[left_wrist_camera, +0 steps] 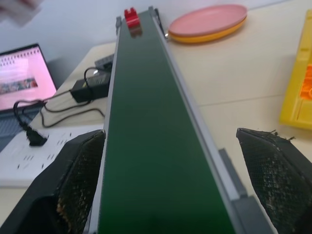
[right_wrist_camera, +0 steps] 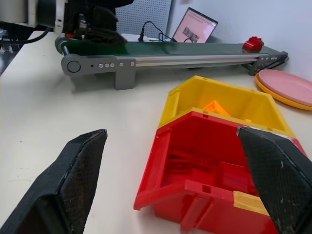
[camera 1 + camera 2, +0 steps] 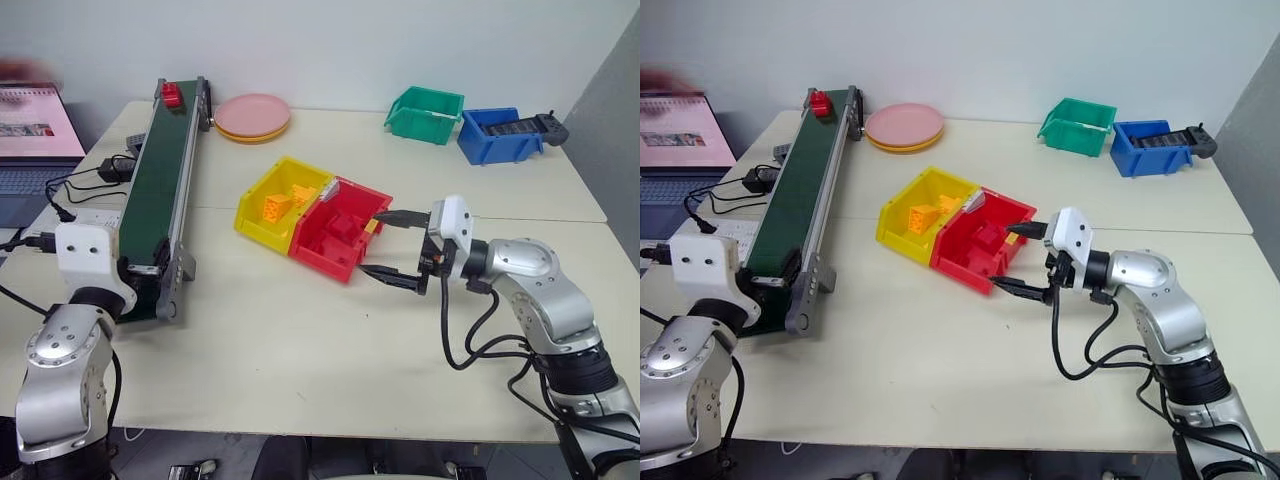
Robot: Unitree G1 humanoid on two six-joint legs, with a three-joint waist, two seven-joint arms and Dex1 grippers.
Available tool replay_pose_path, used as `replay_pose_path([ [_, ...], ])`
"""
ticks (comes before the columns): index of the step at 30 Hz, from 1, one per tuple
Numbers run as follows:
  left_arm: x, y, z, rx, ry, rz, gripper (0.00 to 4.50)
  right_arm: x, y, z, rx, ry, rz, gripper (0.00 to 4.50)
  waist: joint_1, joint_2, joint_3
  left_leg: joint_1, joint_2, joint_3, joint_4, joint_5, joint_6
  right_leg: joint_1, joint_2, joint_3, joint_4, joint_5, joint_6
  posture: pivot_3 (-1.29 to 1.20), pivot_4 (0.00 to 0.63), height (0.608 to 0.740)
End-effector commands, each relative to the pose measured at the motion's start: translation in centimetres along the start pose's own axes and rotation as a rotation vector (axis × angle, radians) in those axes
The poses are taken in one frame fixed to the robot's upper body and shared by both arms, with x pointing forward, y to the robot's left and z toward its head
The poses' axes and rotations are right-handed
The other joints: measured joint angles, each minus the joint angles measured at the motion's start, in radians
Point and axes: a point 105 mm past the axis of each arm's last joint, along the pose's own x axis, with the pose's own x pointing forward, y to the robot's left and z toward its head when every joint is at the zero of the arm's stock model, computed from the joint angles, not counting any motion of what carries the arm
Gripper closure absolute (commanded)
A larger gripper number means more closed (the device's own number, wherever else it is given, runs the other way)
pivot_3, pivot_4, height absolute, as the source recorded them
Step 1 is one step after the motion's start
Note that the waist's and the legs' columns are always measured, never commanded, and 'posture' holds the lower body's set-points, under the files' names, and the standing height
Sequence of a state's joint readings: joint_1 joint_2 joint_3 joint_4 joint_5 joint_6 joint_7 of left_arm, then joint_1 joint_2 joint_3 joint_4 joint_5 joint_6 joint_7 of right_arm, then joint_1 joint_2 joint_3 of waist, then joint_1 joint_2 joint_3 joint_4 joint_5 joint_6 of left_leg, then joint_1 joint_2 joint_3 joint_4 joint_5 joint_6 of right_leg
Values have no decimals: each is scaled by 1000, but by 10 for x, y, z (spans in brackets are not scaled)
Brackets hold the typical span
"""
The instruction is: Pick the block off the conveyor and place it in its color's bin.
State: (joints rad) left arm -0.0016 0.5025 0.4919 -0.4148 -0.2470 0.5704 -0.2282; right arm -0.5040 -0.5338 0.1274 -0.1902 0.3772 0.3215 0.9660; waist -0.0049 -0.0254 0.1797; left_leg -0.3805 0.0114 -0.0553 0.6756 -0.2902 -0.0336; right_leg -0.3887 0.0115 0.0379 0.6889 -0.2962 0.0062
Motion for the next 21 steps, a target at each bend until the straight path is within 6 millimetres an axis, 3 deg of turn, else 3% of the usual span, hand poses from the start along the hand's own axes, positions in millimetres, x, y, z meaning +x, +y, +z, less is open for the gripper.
replay_pose_path([
  [1, -7, 13, 17, -2, -60, 62, 12, 0, -3, 13, -34, -47, 11, 0, 1, 0, 0, 0, 0, 0, 0, 0, 0, 0, 0, 0, 0, 0, 0, 0, 150, 740],
  [7, -10, 18, 17, 7, -30, 107, 12, 3, -5, 15, -27, -54, 20, 0, 0, 0, 0, 0, 0, 0, 0, 0, 0, 0, 0, 0, 0, 0, 0, 0, 150, 740],
  [14, -13, 8, 25, 38, -71, 68, 12, 3, -7, 17, -7, -45, 46, 0, 0, 0, 0, 0, 0, 0, 0, 0, 0, 0, 0, 0, 0, 0, 0, 0, 150, 740],
  [21, -11, 8, 15, -10, -20, 70, 12, 1, -6, 19, 4, -34, 65, 0, 0, 0, 0, 0, 0, 0, 0, 0, 0, 0, 0, 0, 0, 0, 0, 0, 150, 740],
])
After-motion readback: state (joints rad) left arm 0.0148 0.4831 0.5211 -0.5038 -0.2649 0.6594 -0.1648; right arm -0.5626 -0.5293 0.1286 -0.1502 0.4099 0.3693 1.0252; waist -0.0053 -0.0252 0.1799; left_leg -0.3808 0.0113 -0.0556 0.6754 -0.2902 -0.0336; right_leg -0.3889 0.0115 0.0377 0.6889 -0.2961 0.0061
